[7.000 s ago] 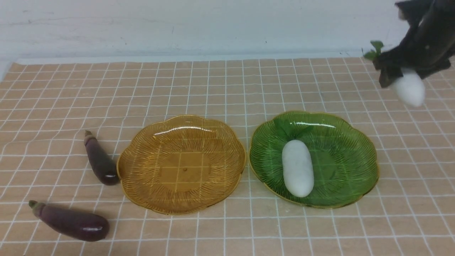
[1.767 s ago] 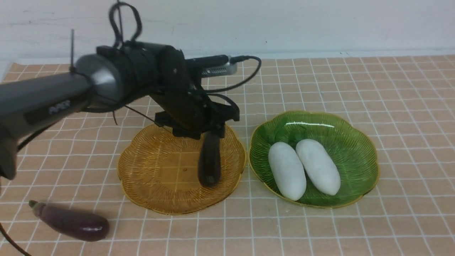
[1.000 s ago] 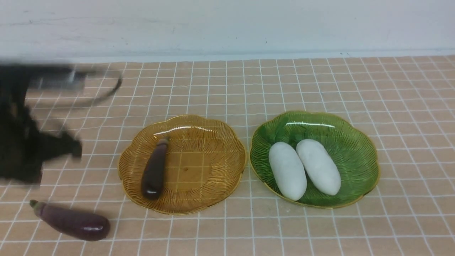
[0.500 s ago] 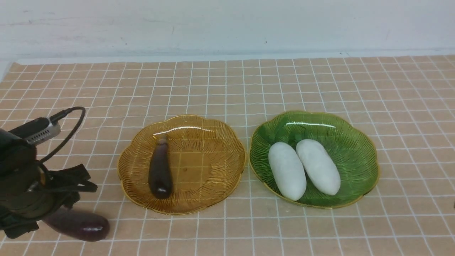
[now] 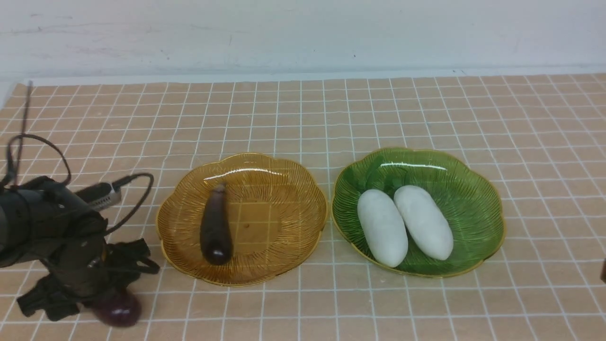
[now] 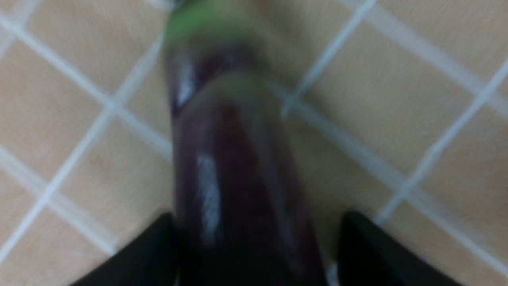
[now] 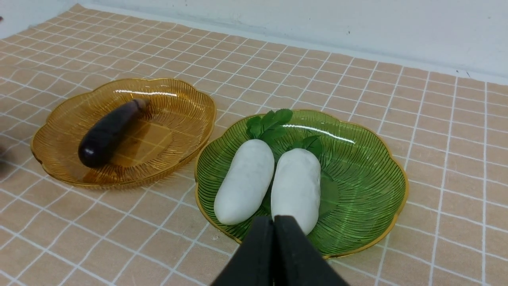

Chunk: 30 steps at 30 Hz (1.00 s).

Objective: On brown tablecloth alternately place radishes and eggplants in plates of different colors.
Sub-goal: 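Pick up the eggplant and place it in the yellow plate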

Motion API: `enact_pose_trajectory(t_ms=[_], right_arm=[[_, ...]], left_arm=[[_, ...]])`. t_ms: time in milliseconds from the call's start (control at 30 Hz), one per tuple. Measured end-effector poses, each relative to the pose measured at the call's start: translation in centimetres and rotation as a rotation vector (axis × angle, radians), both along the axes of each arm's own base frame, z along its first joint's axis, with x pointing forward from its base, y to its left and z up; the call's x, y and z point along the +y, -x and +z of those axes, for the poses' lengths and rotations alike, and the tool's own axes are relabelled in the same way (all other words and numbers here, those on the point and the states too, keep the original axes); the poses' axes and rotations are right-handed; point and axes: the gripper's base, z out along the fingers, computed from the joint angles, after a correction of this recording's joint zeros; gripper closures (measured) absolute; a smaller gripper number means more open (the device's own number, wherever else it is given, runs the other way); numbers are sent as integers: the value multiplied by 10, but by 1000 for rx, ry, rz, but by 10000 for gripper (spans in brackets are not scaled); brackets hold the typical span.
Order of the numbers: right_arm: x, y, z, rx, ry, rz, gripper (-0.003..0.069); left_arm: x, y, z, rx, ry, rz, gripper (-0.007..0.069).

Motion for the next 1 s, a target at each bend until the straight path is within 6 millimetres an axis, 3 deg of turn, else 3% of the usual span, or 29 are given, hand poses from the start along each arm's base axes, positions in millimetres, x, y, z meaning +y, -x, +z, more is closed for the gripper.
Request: enact_pose_trajectory(t_ms=[167, 267, 400, 533, 567, 667, 700, 800, 933, 1000], right_arm=[[0, 0, 0, 5, -10, 1, 675], [0, 0, 0, 6, -12, 1, 675], [0, 0, 0, 6, -12, 1, 675], [1, 0, 0, 7, -14, 2, 675], [1, 0, 0, 7, -14, 2, 675], [1, 0, 0, 7, -14, 2, 675], [0, 0, 0, 8, -12, 2, 675], [0, 2, 0, 35, 8, 8, 675], [-2, 9, 15, 67, 38, 23, 675], [-6, 19, 34, 95, 86, 32, 675]], left_arm=[[-4, -3, 3, 37, 15, -70, 325], [-6, -4, 27, 59, 22, -116, 335], [-18, -24, 91, -99, 98, -248, 335], [-39, -40, 128, -216, 189, -403, 335], [-61, -51, 137, -245, 238, -506, 333], [-76, -59, 134, -243, 257, -572, 326], [-91, -67, 126, -233, 264, -625, 306], [-110, -82, 112, -221, 265, -678, 265], [-127, -101, 92, -188, 245, -757, 138], [-132, -112, 86, -172, 223, -818, 43]])
